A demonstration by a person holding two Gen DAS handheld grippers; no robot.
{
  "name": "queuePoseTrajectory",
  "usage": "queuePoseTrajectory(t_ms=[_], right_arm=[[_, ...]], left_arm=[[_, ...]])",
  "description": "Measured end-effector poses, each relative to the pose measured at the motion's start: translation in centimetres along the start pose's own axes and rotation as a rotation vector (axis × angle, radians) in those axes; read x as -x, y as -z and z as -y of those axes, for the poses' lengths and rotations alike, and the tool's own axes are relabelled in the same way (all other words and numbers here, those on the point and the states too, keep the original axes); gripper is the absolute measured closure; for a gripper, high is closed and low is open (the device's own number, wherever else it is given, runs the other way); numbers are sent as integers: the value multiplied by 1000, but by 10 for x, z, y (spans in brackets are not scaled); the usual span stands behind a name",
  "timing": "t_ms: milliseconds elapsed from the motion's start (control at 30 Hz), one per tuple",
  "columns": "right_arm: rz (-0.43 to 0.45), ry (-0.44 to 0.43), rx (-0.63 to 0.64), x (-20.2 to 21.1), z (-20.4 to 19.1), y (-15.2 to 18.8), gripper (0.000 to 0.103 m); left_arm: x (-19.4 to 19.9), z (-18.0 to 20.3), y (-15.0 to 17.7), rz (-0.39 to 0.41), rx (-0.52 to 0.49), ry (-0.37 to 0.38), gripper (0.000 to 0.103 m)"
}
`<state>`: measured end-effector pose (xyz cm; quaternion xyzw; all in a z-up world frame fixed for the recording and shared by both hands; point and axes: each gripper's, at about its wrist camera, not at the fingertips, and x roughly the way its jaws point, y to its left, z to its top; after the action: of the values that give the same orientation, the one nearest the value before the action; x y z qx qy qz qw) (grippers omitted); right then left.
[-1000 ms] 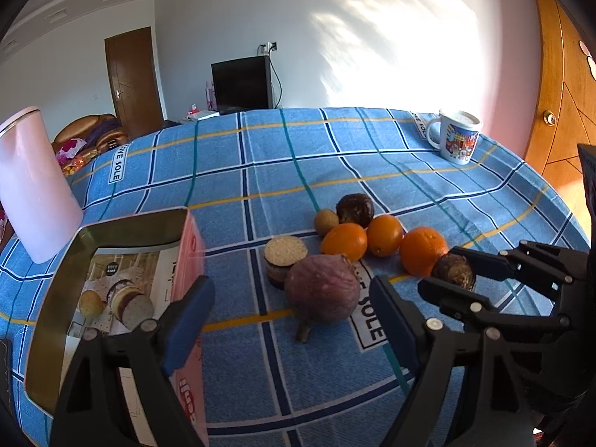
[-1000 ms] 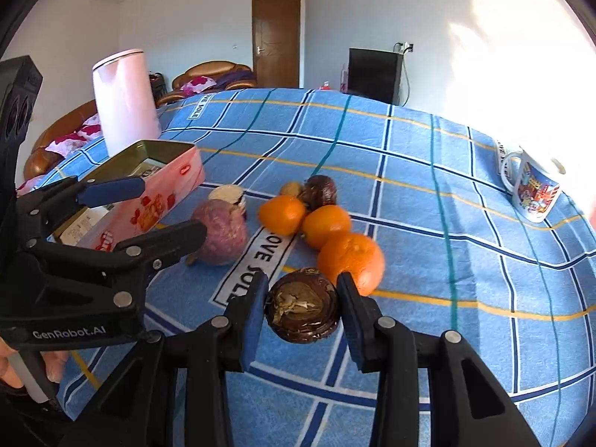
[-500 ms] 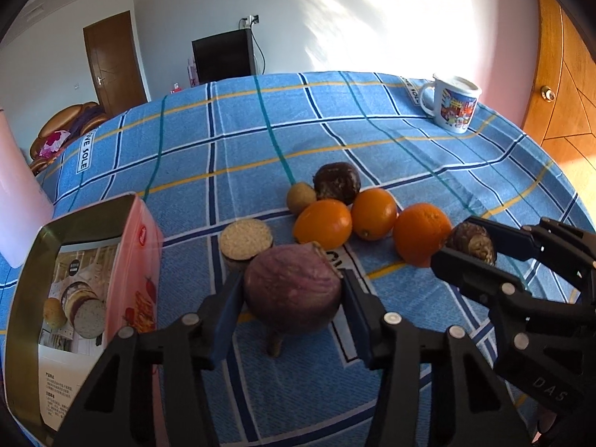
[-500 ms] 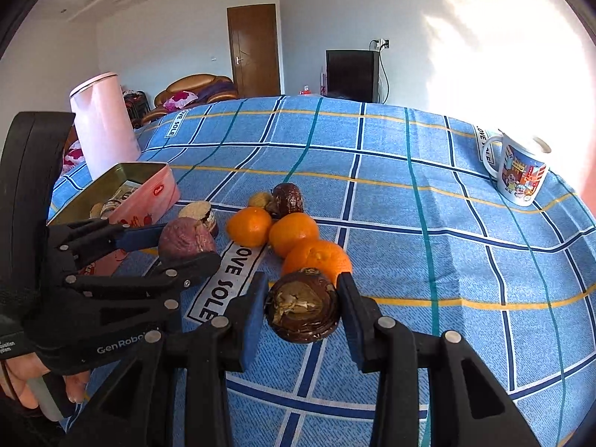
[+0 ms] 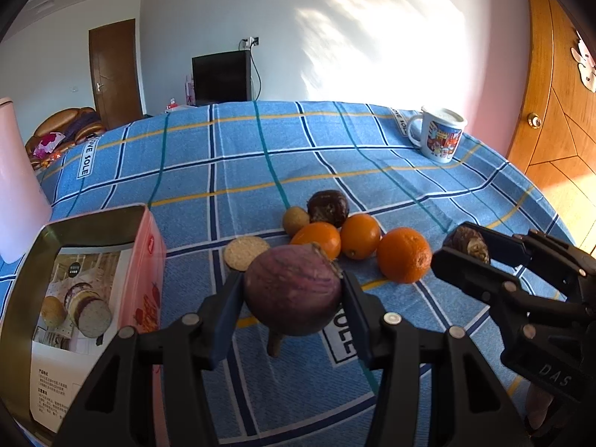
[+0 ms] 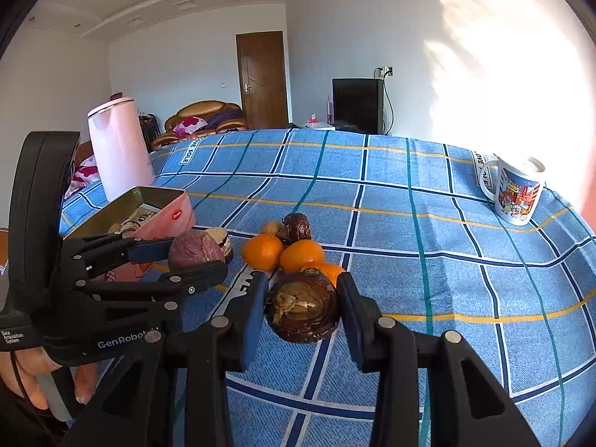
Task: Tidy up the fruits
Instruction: 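Grasp the purple root with the left gripper while the right grasps the dark brown fruit, then carry the purple root and brown fruit into the tin box and release both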
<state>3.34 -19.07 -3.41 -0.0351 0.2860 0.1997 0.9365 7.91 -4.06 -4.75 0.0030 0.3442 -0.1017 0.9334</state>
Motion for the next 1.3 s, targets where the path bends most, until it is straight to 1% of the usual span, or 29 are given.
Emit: queuePoseTrajectory(t_ms=[133, 367, 500, 633, 700, 733, 833, 933, 1033, 1100, 1167, 1300], right_arm=[[21, -1, -6, 4, 1, 0, 63], [84, -13, -21, 15, 3, 2, 63], [93, -20, -33, 17, 5, 3, 63], [54, -51, -53, 11, 6, 17, 63], [163, -59, -68, 30, 10, 19, 63], [171, -63, -59, 32, 9, 20, 63], [143, -46, -54, 28, 7, 17, 63], [161, -48, -55, 32, 6, 14, 63], [212, -50, -50, 42, 4, 7, 63], [258, -23, -27, 49, 2, 1, 63], [294, -16, -19, 53, 1, -4, 63], [340, -4, -3, 54, -4, -8, 63]], left_arm=[[6, -3, 0, 36, 14, 2, 49], [16, -8, 1, 89, 36, 5, 49], [21, -8, 2, 118, 32, -3, 49], [27, -10, 4, 146, 39, -15, 49], [27, -10, 3, 144, 38, -11, 49], [27, -10, 3, 143, 37, -15, 49], [29, -10, 4, 154, 41, -27, 49], [32, -10, 5, 170, 39, -46, 49], [36, -8, 6, 187, 35, -54, 49], [38, -8, 6, 198, 36, -61, 49], [40, -8, 7, 211, 38, -67, 49], [44, -8, 8, 233, 42, -76, 49]])
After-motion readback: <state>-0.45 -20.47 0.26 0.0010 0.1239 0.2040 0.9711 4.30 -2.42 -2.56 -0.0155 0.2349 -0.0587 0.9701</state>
